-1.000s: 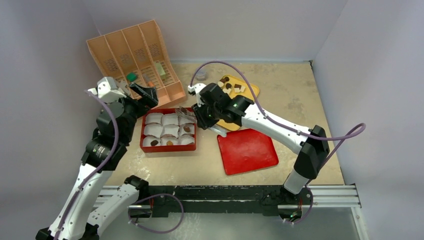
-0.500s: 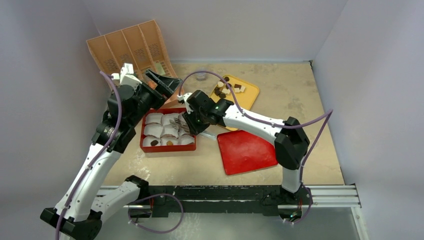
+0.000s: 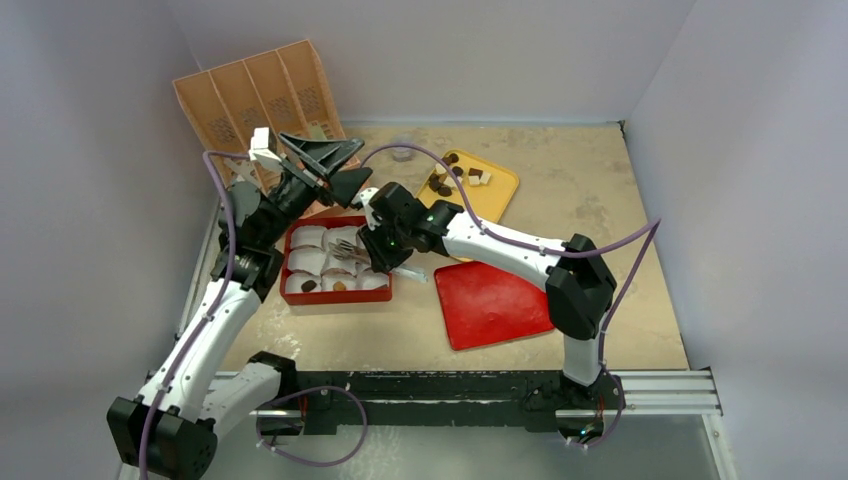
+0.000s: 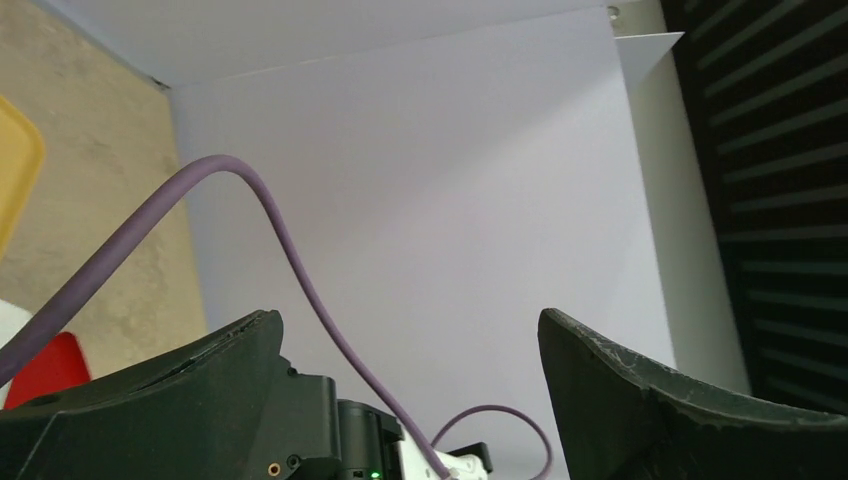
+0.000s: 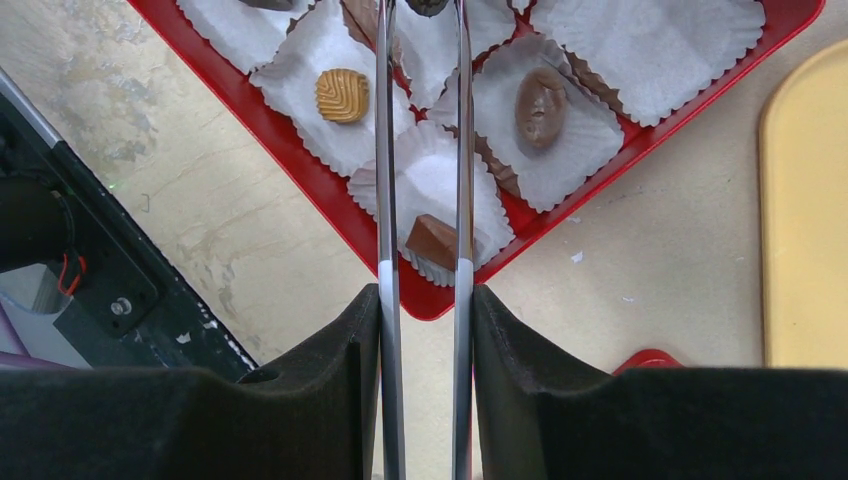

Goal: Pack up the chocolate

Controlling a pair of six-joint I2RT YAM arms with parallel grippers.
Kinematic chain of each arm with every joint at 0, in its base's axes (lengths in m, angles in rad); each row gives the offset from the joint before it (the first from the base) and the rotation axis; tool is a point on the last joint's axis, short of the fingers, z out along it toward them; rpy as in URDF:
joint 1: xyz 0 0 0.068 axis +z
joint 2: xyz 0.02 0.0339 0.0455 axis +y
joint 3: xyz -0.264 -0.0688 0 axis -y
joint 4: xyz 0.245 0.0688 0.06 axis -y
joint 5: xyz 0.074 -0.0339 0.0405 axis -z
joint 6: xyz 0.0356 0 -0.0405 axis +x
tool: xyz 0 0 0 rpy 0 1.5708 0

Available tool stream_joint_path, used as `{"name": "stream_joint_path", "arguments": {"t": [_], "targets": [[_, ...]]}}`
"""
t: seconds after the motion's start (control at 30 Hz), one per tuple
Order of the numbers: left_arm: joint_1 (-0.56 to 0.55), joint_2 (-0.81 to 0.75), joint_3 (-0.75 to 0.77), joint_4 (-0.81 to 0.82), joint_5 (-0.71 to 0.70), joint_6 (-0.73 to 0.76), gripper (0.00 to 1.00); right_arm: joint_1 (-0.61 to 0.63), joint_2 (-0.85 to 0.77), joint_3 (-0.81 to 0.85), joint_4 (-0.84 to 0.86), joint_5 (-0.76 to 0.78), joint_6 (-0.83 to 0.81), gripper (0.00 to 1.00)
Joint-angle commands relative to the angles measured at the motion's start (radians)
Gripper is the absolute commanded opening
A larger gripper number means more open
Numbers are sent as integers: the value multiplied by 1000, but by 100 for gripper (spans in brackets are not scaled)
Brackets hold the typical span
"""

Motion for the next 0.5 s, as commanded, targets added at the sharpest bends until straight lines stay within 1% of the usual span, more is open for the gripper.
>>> {"name": "stream_joint_path", "arguments": {"t": [0.0,0.1,0.17,0.3,0.4,0.47], "targets": [[29,11,-54,337,114,-225,100,9,-16,41,39,-14,14,35],[41,26,-151,527,107,-379,100,9,-12,37,36,-8,16,36],[50,37,-187,637,100,-460,100,9,-16,33,42,-8,20,38],[57,41,-184,676,103,-479,100,9,-27,31,43,5,21,39],[60,49,-202,748,87,-486,100,10,-29,34,35,19,20,40],[61,51,-225,787,61,-517,100,9,-32,33,35,28,20,40]]}}
